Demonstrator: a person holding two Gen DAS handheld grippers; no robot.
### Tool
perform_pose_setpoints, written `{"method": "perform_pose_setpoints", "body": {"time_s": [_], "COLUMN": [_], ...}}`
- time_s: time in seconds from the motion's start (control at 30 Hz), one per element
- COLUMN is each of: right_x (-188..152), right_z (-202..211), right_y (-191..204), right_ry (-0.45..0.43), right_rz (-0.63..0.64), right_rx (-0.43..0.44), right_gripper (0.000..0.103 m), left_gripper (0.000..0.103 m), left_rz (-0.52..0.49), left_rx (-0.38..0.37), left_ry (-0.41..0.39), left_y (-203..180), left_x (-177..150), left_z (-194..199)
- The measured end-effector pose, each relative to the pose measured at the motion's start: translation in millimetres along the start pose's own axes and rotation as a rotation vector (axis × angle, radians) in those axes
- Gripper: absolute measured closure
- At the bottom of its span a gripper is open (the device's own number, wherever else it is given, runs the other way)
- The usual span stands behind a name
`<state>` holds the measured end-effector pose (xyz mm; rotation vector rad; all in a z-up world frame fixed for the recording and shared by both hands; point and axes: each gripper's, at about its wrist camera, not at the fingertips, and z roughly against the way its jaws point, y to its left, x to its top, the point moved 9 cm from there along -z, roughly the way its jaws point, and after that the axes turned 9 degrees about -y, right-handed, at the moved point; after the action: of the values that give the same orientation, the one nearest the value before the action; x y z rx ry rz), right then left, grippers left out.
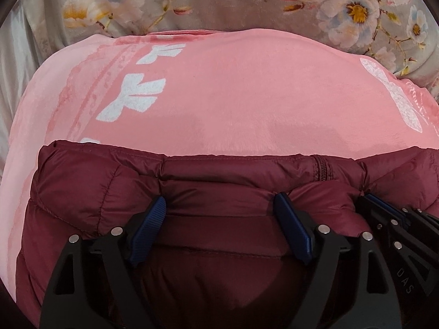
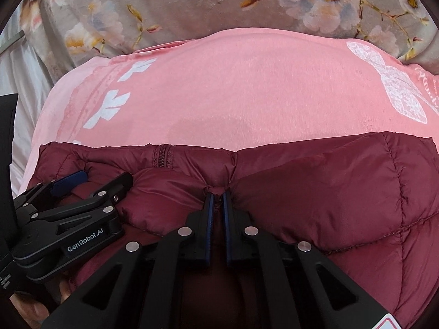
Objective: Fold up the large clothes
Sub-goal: 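Grasp the folded edge of the jacket with both tools side by side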
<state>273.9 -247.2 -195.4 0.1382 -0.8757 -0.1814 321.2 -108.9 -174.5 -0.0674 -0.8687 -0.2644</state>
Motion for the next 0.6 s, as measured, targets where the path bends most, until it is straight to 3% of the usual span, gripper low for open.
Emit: {"method": "perform_pose_setpoints", "body": {"time_s": [0.4,0.5,0.57,0.6], "right_x": [2,5,6,4], "right_z": [0,18,41,49], "right_y": [-4,-4,7,13], "right_ry": [-0.012,-0.035,-0.064,-0.07], "right_rz": [-0.077,-0.07,-0.052,-0.044], "right_rx": [0.071,0.034,0.05,0.058], "right_gripper": [0.099,0.099,0.089,0.089], "left_gripper": [0.02,0.021,0.021,0.021], "left_rz": [0.022,0.062,0.11,0.134], "left_rx": [-0.013,-0.049,-0.065,-0.07], "left_ry": [-0.012,-0.012,-0.011,-0.02], "left_y": [2,9,23,32], "left_x": [1,3,3,3], "left_z": [-1,10,31,42]}}
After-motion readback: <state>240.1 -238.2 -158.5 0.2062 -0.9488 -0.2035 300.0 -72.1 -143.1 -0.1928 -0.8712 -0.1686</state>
